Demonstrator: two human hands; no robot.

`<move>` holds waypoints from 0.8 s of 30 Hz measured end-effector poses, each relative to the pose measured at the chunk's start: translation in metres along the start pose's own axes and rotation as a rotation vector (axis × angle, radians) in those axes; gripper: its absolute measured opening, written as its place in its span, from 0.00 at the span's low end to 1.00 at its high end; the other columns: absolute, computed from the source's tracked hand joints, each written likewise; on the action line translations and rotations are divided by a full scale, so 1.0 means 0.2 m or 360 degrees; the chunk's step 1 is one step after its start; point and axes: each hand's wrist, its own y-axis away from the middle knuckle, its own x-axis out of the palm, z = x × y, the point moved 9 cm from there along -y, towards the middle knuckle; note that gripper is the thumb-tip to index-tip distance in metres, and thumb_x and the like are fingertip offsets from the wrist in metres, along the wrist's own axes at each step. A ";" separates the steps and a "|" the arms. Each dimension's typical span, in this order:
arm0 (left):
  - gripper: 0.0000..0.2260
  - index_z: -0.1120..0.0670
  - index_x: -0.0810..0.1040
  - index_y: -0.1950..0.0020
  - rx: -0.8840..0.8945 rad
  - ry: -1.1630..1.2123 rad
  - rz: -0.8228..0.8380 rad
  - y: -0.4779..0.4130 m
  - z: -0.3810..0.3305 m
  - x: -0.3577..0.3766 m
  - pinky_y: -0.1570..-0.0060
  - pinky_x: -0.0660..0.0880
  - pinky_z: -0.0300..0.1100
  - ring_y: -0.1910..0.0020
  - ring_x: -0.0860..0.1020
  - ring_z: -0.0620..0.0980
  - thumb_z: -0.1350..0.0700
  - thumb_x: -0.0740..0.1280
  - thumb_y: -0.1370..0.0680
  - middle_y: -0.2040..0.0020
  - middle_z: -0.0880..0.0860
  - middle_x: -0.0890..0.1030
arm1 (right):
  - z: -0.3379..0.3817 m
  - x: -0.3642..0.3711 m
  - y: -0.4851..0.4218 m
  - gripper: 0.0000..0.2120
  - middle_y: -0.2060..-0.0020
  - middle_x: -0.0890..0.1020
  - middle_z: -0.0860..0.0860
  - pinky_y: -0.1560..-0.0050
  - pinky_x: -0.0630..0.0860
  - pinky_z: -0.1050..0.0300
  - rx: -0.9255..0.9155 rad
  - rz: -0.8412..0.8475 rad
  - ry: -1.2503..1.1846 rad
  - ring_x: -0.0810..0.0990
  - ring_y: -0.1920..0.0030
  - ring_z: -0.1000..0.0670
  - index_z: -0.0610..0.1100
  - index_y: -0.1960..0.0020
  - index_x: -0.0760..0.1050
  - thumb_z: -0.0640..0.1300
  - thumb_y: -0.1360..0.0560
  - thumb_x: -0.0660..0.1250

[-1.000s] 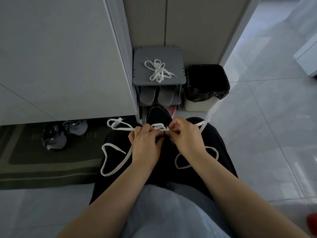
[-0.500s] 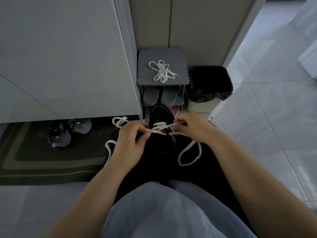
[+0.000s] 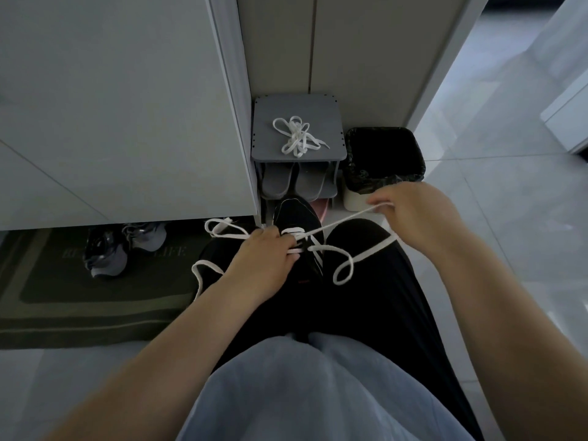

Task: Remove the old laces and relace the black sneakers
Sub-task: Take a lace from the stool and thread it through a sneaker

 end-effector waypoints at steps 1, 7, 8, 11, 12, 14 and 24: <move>0.14 0.50 0.74 0.38 0.0022 -0.0129 -0.0031 -0.01 -0.02 0.00 0.43 0.64 0.41 0.44 0.68 0.51 0.48 0.59 0.21 0.44 0.52 0.71 | -0.02 -0.05 0.01 0.13 0.51 0.82 0.49 0.50 0.75 0.50 0.0039 -0.0168 -0.0035 0.78 0.51 0.46 0.49 0.44 0.80 0.38 0.22 0.61; 0.09 0.48 0.80 0.47 -0.0047 -0.0075 -0.0196 -0.03 0.00 -0.05 0.43 0.55 0.38 0.43 0.62 0.49 0.48 0.63 0.22 0.45 0.47 0.68 | -0.10 -0.12 0.05 0.12 0.63 0.82 0.53 0.69 0.70 0.73 0.0269 -0.0264 -0.0930 0.77 0.71 0.58 0.46 0.46 0.77 0.39 0.20 0.56; 0.08 0.48 0.80 0.49 -0.0103 -0.0002 -0.0191 -0.03 0.02 -0.04 0.43 0.54 0.38 0.41 0.62 0.49 0.49 0.63 0.22 0.44 0.47 0.68 | -0.11 -0.10 0.05 0.12 0.66 0.81 0.52 0.70 0.70 0.73 0.0286 -0.0218 -0.1052 0.76 0.73 0.59 0.45 0.47 0.77 0.38 0.20 0.55; 0.05 0.50 0.75 0.55 -0.0239 0.0577 -0.0119 0.02 0.10 -0.07 0.40 0.59 0.41 0.37 0.67 0.47 0.53 0.61 0.21 0.43 0.44 0.73 | -0.13 -0.07 0.06 0.13 0.72 0.76 0.51 0.71 0.69 0.70 0.0331 -0.0133 -0.1167 0.71 0.75 0.58 0.45 0.51 0.78 0.38 0.21 0.55; 0.07 0.51 0.73 0.57 -0.0263 0.0954 -0.0055 0.05 0.11 -0.08 0.38 0.63 0.42 0.38 0.71 0.46 0.55 0.59 0.20 0.44 0.43 0.77 | -0.14 -0.07 0.07 0.13 0.73 0.74 0.52 0.70 0.68 0.68 0.0358 -0.0118 -0.1153 0.70 0.74 0.58 0.46 0.52 0.79 0.38 0.21 0.56; 0.09 0.56 0.70 0.58 -0.0249 0.1882 0.0015 0.12 0.10 -0.16 0.39 0.70 0.44 0.44 0.78 0.47 0.59 0.55 0.19 0.51 0.49 0.83 | -0.18 -0.06 0.07 0.13 0.72 0.74 0.52 0.67 0.67 0.63 0.0413 -0.0094 -0.1109 0.70 0.71 0.55 0.46 0.53 0.80 0.37 0.23 0.58; 0.05 0.49 0.72 0.49 -0.0233 0.0885 0.0130 0.08 0.10 -0.05 0.64 0.64 0.35 0.67 0.69 0.44 0.50 0.60 0.21 0.67 0.47 0.71 | -0.02 0.03 0.17 0.09 0.79 0.68 0.57 0.41 0.75 0.44 0.0323 0.0425 -0.1300 0.70 0.70 0.56 0.46 0.59 0.81 0.46 0.24 0.64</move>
